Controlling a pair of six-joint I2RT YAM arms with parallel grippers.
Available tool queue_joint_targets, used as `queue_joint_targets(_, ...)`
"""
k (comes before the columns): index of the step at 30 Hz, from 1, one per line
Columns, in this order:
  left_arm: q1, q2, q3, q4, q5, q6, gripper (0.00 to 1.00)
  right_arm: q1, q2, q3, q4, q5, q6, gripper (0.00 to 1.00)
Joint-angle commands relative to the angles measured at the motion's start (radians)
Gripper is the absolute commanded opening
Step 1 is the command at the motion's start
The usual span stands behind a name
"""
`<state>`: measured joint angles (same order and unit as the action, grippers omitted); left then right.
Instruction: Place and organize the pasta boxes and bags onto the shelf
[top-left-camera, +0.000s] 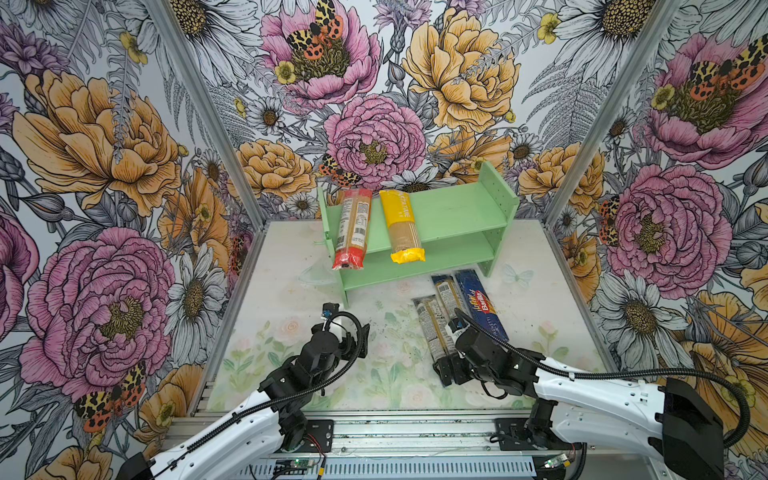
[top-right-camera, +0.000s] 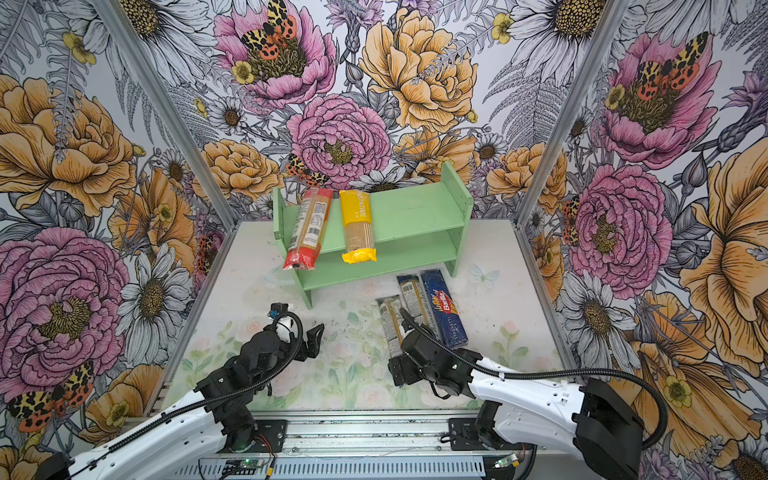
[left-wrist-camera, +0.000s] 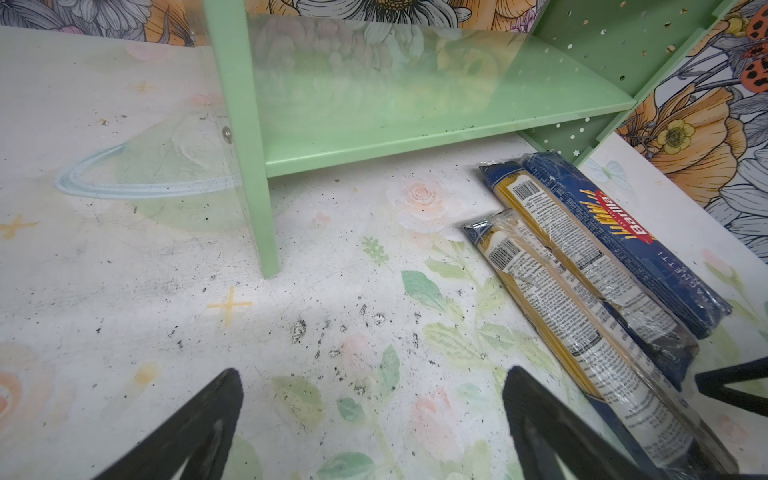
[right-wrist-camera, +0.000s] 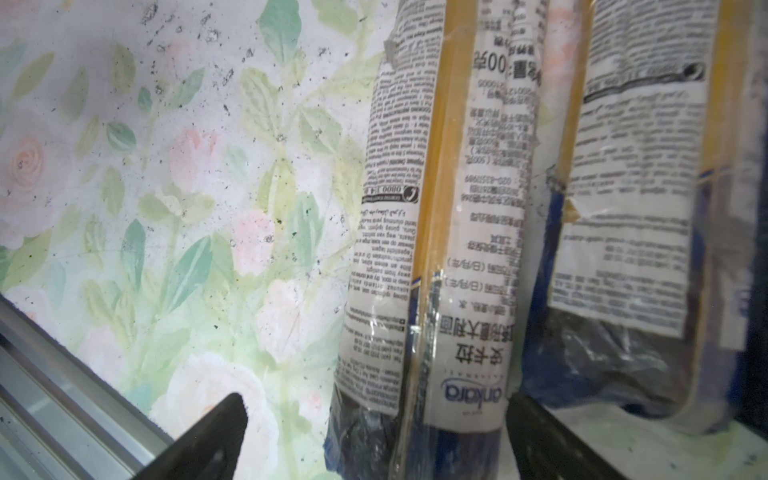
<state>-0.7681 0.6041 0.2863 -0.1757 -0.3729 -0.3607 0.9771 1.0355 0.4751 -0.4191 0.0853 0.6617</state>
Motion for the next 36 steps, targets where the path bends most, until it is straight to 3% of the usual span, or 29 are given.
queue_joint_targets(1, 0.006, -0.002, -0.007, 0.021, 0.018, -0.006, 0.99, 0.023, 0.027, -0.016, 0.054, 0.040, 0.050, 0.99)
queue_joint_targets(27, 0.006, -0.006, -0.012, 0.022, 0.028, 0.002, 0.99, 0.023, 0.279, -0.012, 0.158, 0.202, 0.036, 1.00)
queue_joint_targets(36, 0.008, -0.005, -0.012, 0.025, 0.031, 0.005, 0.99, -0.014, 0.315, -0.038, 0.184, 0.182, 0.018, 1.00)
